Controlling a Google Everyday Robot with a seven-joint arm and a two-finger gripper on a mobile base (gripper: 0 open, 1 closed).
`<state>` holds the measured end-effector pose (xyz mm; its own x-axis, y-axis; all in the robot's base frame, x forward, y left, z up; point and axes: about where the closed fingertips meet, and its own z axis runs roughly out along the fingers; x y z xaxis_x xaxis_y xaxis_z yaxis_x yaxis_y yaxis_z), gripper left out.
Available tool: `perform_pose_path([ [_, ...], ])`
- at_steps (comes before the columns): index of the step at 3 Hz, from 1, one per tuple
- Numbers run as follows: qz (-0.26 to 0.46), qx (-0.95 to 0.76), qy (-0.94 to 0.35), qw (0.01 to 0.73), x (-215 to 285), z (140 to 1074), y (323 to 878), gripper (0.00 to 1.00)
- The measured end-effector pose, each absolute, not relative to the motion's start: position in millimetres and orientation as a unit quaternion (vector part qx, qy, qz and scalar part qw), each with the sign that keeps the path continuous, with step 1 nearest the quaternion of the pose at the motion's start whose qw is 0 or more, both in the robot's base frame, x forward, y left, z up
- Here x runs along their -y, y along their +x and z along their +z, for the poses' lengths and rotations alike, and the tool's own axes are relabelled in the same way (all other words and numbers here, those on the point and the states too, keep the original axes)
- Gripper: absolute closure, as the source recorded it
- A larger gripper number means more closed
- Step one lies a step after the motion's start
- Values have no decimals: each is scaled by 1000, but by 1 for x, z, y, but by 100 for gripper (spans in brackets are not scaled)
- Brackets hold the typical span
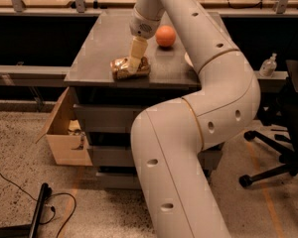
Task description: Knock orange can over
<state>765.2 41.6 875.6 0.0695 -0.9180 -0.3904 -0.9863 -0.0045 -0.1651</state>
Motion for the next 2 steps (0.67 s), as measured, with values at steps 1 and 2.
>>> perform_pose_path([
  [1,91,-692,-685,210,-27,883,765,0],
  [2,81,-722,-651,220,7,899,764,0],
])
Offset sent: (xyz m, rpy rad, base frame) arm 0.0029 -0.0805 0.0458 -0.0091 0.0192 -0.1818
